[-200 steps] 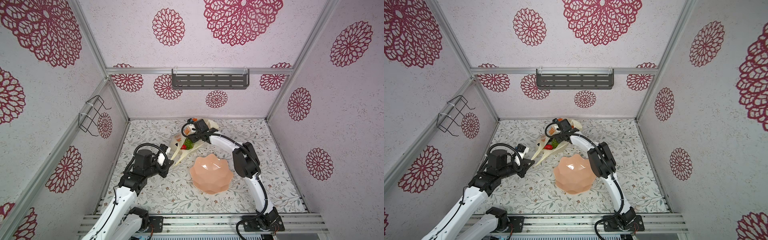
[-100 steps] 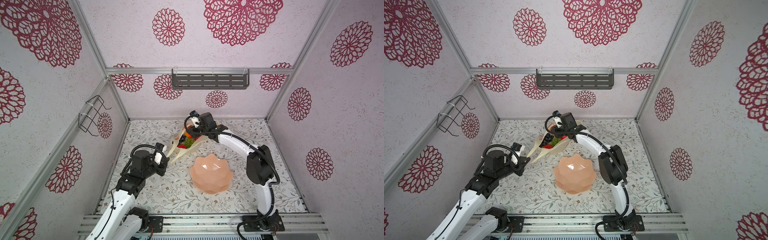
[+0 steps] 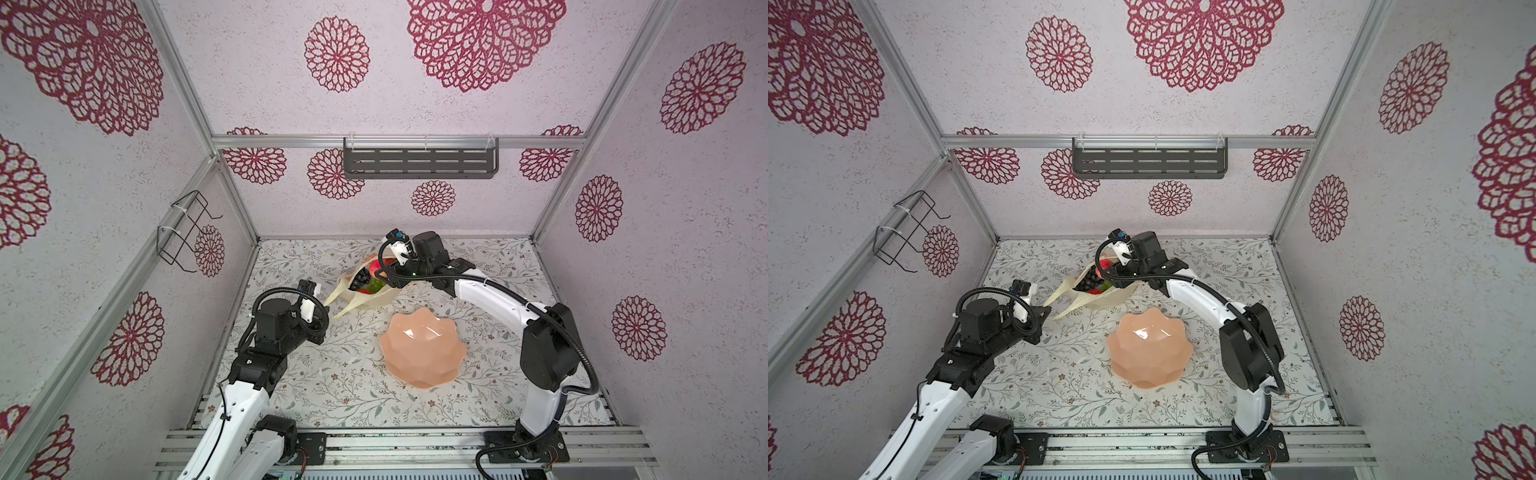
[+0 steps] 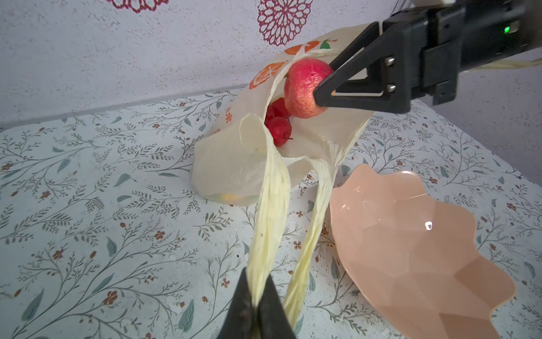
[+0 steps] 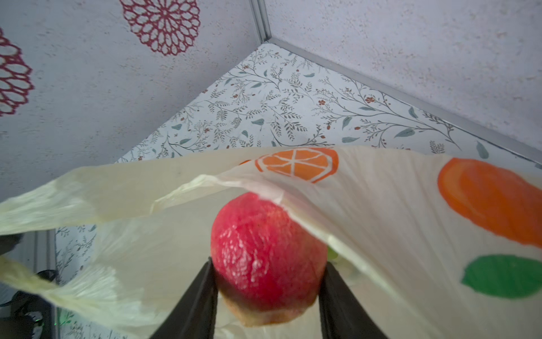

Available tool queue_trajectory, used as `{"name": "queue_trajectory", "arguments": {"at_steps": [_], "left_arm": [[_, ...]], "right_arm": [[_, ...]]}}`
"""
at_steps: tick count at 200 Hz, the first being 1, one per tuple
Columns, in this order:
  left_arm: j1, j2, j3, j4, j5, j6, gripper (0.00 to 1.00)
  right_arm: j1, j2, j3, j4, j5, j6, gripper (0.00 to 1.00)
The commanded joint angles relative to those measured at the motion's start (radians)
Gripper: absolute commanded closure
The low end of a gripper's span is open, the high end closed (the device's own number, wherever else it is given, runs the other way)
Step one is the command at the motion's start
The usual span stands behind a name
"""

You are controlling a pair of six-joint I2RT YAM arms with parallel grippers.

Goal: Take fruits out of the plastic bag
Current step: Place the fake fruit on the plate.

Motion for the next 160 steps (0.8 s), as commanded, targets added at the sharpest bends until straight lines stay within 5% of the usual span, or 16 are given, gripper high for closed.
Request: {"name": "queue_trajectory", "arguments": {"at_steps": [1,89,160], "left_arm": [[0.007,0.014,0.026,0.029,0.028,-0.003,0.94],[0.007,0.013,0.02,0.032,0.05,-0.012,0.96],[0.004,0.014,0.018,0.026,0.06,-0.015,0.95]], "right_arm": [[-0.004,-0.088,-0.042,0.067,-0.067,-0.033,0.62],[0.016,-0.25,-0.164,0.151,-0.168,-0.029,0.62],[0.047,-0.413,-0.244,-0.027,-0.047,-0.069,0.62]]}}
